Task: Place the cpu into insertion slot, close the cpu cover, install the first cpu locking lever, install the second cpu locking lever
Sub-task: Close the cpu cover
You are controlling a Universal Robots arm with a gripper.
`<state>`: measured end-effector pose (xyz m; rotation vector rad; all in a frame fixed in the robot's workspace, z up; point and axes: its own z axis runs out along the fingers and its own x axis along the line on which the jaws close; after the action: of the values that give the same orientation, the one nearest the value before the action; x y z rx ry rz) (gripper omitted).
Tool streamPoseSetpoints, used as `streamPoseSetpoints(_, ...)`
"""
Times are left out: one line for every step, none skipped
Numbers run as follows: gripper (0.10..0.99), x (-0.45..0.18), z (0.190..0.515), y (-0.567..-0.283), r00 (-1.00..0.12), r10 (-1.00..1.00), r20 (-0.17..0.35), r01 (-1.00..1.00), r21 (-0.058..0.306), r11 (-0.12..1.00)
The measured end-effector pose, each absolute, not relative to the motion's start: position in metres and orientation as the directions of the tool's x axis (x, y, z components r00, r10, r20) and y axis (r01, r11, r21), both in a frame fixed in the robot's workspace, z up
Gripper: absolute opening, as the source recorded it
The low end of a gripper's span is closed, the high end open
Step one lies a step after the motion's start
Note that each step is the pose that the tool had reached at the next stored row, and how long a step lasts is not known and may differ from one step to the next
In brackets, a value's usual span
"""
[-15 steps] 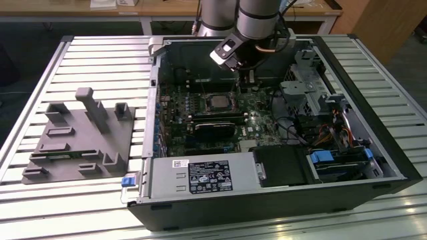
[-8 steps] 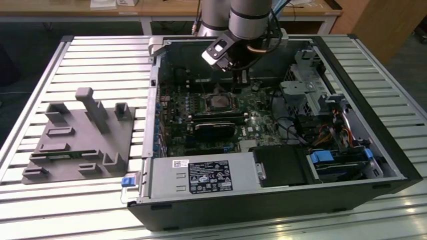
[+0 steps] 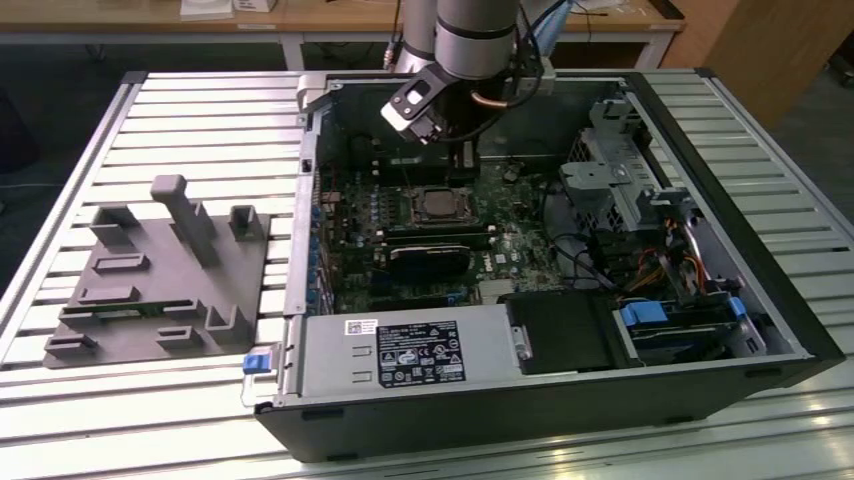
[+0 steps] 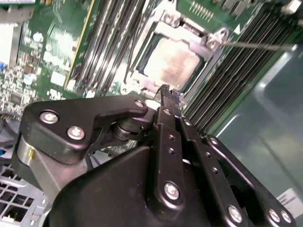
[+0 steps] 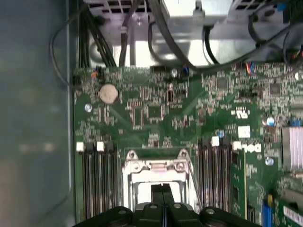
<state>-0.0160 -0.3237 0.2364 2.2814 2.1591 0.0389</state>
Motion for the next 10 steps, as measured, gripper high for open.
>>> streamPoseSetpoints(0.106,-0.0174,0.2358,-0.3237,0.055,0.998,0.018,0.998,0.017,-0.055)
streamPoseSetpoints(0.106,-0.0183,0.2351,-0.3237,0.055,0.998,0.018,0.998,0.017,-0.055)
streamPoseSetpoints(0.106,-0.0191,0.2342,-0.3237,0.055,0.998,0.018,0.998,0.017,-0.055)
streamPoseSetpoints(0.106,-0.0198,0.2332,-0.3237,0.055,0.998,0.018,0.998,0.017,-0.055)
streamPoseSetpoints(0.106,-0.0206,0.2321,-0.3237,0.055,0.998,0.018,0.998,0.017,-0.055)
streamPoseSetpoints(0.106,-0.0215,0.231,-0.3237,0.055,0.998,0.018,0.998,0.017,-0.055)
streamPoseSetpoints(0.106,-0.0223,0.2299,-0.3238,0.055,0.998,0.018,0.998,0.017,-0.055)
streamPoseSetpoints(0.106,-0.0232,0.2286,-0.3238,0.055,0.998,0.018,0.998,0.017,-0.055)
streamPoseSetpoints(0.106,-0.024,0.2274,-0.3239,0.055,0.998,0.018,0.998,0.017,-0.055)
streamPoseSetpoints(0.106,-0.0247,0.2261,-0.324,0.055,0.998,0.018,0.998,0.017,-0.055)
